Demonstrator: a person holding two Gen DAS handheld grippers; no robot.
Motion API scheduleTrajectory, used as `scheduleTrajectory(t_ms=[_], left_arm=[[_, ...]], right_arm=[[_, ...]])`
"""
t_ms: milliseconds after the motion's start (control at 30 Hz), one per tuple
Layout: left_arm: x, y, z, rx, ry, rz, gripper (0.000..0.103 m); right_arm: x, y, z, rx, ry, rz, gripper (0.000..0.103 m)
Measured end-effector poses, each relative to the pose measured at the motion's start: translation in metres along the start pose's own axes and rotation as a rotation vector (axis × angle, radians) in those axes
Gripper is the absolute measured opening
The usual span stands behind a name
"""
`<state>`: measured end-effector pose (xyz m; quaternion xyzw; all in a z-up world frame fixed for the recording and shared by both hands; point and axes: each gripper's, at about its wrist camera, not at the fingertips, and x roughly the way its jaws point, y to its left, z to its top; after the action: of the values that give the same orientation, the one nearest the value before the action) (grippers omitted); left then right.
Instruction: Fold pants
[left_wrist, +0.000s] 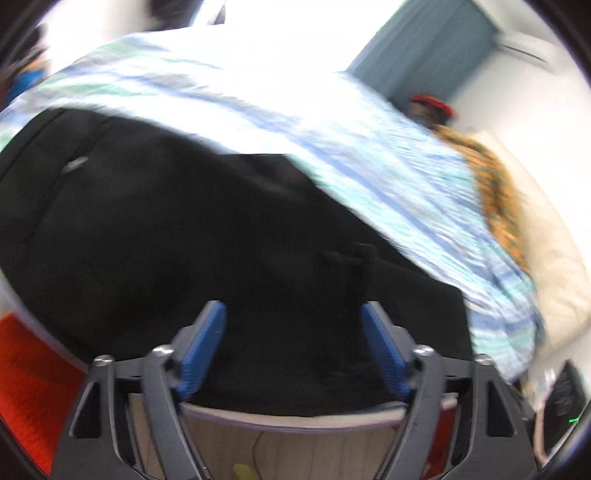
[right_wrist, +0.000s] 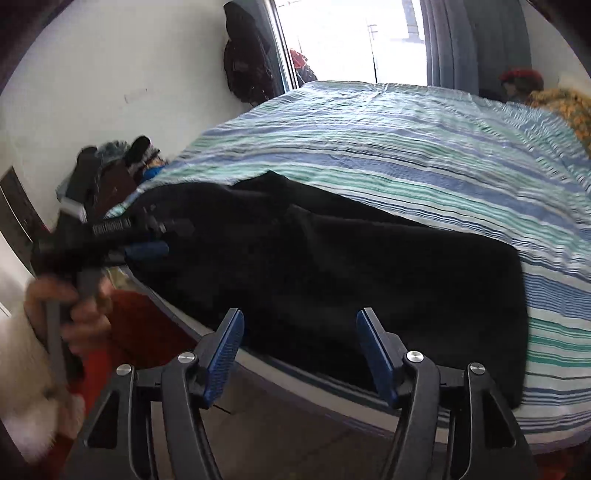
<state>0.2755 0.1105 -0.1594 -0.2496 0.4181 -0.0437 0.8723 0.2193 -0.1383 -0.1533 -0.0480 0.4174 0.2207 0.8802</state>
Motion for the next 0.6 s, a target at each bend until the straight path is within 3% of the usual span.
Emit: scheduleTrajectory(t_ms=[67,133,233,400,433,600], left_arm=[[0.009,-0.026,-0.005,0.103,0.03,-0.052,0.053],[0.025,-0.044,-0.011,0.164,0.078,-0.054,0.038],[0.05,-0.053,-0.017,0.168,0.153,-0.047,0.019],[0.055,-0.061,-0.022,0.195,0.177,0.034,0.02],[0.057,-0.059,-0.023,0.181,0.185,0.046,0.027],[0.056,-0.057,-0.033,0.195,0.196,0.042,0.03]], right_arm=[[-0.015,-0.017,-0.031,0.0,0.015,-0.068,0.07],[-0.021,-0.036,-0.045,0.089,0.054,-0.075,0.071],[-0.033,-0.056,-0.038,0.162,-0.029,-0.09,0.071],[-0.03,-0.052,-0.038,0.144,-0.023,-0.081,0.073],[-0.031,-0.05,-0.038,0.134,-0.022,-0.078,0.073],[-0.038,-0.038,-0.033,0.1,-0.052,-0.075,0.073]])
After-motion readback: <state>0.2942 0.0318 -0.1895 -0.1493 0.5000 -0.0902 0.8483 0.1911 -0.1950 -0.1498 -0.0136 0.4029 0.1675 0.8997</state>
